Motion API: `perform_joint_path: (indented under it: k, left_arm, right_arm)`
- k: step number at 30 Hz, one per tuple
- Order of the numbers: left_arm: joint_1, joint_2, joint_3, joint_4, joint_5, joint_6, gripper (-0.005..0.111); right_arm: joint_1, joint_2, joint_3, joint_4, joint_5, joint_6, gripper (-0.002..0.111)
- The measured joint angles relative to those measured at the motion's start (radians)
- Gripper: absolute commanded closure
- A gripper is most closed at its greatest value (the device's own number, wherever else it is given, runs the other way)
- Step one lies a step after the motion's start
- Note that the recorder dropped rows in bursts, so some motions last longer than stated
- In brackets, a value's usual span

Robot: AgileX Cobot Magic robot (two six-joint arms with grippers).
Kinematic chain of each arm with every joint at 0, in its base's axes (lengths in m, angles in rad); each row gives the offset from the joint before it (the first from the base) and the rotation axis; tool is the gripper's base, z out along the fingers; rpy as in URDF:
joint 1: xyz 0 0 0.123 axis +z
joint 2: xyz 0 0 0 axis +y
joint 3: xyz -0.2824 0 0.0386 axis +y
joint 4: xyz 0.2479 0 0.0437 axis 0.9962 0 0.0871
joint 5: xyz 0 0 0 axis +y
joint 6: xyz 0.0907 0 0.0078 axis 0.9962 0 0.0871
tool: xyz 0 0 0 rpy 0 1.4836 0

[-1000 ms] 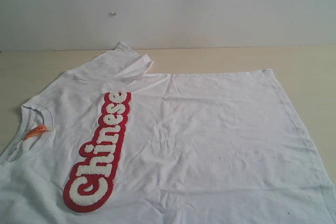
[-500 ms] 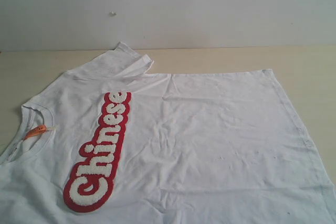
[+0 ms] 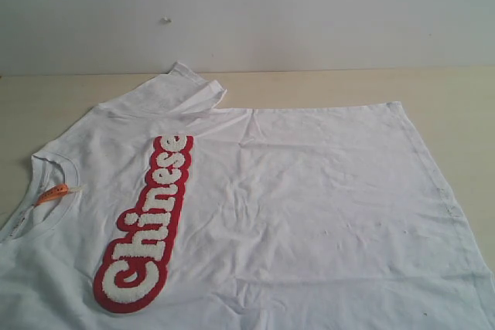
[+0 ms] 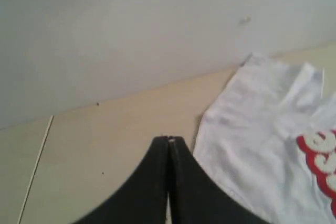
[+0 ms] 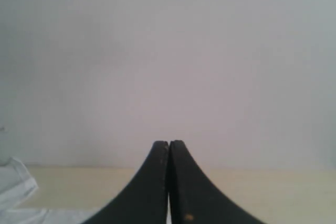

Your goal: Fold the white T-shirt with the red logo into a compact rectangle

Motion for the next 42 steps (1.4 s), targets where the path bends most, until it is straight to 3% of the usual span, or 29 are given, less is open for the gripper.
perform_joint_path:
  k: [3,5,8,10,13,15,17,19,23,24,42]
  left_arm:
    - [-0.032,0.13,-0.07,-0.131,0.102,0.227,0.107]
    - [-0.036,0.223,-0.127,-0.311,0.192,0.48,0.107]
    - [-0.036,0.382,-0.231,-0.636,0.435,0.927,0.107]
    - [-0.038,0.47,-0.255,-0.682,0.562,1.13,0.107]
    - [-0.038,0.56,-0.235,-0.587,0.667,1.347,0.107]
    - [-0.038,0.611,-0.203,-0.484,0.654,1.39,0.105]
    - [-0.038,0.646,-0.181,-0.417,0.593,1.403,0.091]
    - [-0.038,0.658,-0.174,-0.386,0.55,1.406,0.071]
    - [-0.038,0.67,-0.171,-0.325,0.493,1.408,0.008]
    - [-0.038,0.672,-0.171,-0.309,0.47,1.408,0.002]
    - [-0.038,0.677,-0.171,-0.275,0.353,1.374,0.002]
  right_arm:
    - [0.0,0.138,-0.047,0.053,0.072,-0.073,0.108]
    - [0.0,0.222,-0.072,0.183,0.099,-0.23,0.108]
    - [0.0,0.322,-0.122,0.487,0.166,-0.551,0.108]
    - [0.0,0.364,-0.147,0.636,0.208,-0.718,0.108]
    - [0.0,0.393,-0.163,0.791,0.236,-0.883,0.108]
    - [0.0,0.4,-0.165,0.837,0.247,-0.931,0.108]
    - [0.0,0.4,-0.165,0.849,0.254,-0.948,0.108]
    - [0.0,0.4,-0.165,0.853,0.256,-0.955,0.108]
    - [0.0,0.4,-0.165,0.856,0.258,-0.955,0.108]
    - [0.0,0.4,-0.165,0.856,0.258,-0.955,0.108]
    - [0.0,0.4,-0.165,0.858,0.258,-0.959,0.108]
